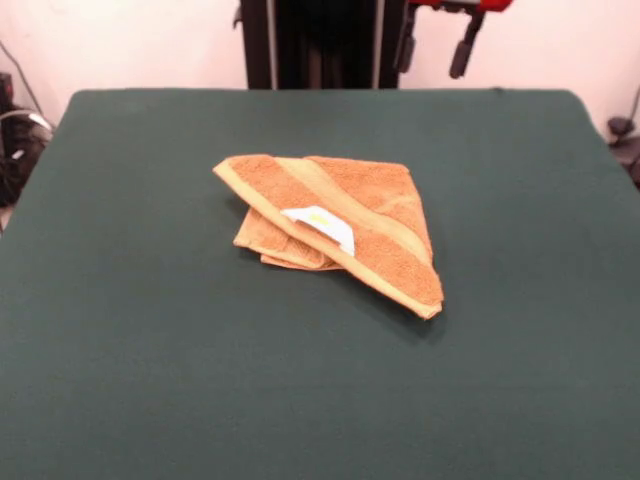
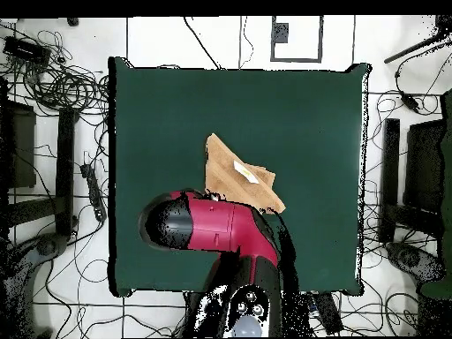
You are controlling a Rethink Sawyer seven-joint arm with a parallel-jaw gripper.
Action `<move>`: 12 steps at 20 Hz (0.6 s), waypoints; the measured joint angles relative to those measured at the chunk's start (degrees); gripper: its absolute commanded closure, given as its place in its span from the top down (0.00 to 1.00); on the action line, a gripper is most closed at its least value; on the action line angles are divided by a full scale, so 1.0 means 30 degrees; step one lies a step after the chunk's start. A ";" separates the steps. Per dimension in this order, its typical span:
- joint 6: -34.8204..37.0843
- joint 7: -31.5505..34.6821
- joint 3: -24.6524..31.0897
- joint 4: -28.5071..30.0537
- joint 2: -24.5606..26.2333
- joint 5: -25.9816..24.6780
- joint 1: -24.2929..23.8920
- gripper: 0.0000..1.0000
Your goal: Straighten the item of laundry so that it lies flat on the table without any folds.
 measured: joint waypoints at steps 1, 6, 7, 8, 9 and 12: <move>0.0000 0.0000 -0.0069 -0.0014 0.0010 -0.0008 0.0037 1.00; -0.0356 0.0000 -0.1081 -0.0064 -0.0043 -0.0187 0.0629 1.00; -0.0661 0.0000 -0.1321 -0.0061 -0.0047 -0.0187 0.0806 1.00; -0.1048 0.0000 -0.1473 -0.0061 -0.0051 -0.0187 0.0928 1.00; -0.1435 0.0000 -0.1625 -0.0061 -0.0055 -0.0187 0.1051 1.00; -0.2659 0.0000 -0.1835 0.0055 -0.0226 -0.0131 0.1314 1.00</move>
